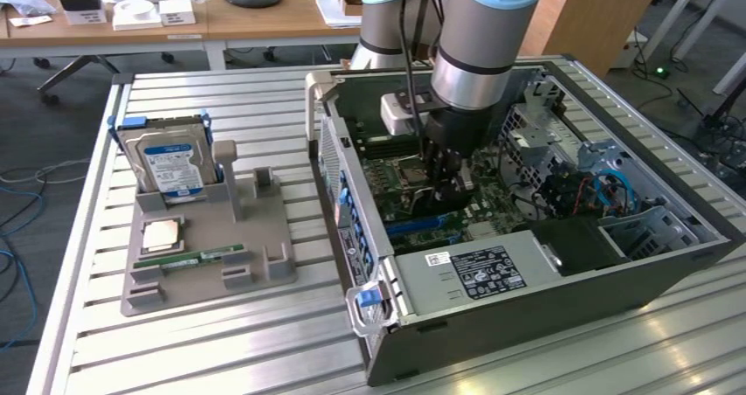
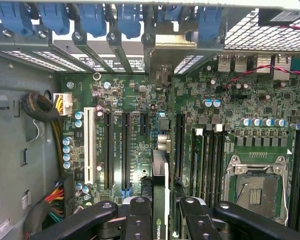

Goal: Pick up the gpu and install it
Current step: 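Insert the gpu into the slot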

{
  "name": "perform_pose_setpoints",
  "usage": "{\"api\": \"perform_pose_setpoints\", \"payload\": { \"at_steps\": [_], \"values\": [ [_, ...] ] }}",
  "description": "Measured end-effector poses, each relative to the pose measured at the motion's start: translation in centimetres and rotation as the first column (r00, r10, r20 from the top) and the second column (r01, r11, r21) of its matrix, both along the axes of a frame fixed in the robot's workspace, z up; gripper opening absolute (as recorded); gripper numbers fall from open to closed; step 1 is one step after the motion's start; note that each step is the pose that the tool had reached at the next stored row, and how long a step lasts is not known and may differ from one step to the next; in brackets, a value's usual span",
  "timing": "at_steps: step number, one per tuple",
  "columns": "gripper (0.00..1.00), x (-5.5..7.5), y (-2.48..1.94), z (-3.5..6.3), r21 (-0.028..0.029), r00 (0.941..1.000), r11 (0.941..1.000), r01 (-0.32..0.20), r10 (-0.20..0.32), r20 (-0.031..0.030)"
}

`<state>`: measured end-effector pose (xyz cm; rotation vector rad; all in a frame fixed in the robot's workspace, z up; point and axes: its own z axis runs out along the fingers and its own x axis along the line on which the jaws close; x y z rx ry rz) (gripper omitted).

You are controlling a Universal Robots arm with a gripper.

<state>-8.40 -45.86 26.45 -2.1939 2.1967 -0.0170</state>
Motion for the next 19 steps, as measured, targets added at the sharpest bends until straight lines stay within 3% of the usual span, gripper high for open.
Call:
{"api": "perform_pose_setpoints", "payload": {
  "at_steps": [19],
  "values": [
    [0.26,-0.36,0.0,0.0,-0.0004,1.0,1.0,0.0,0.0,0.0]
  ]
}}
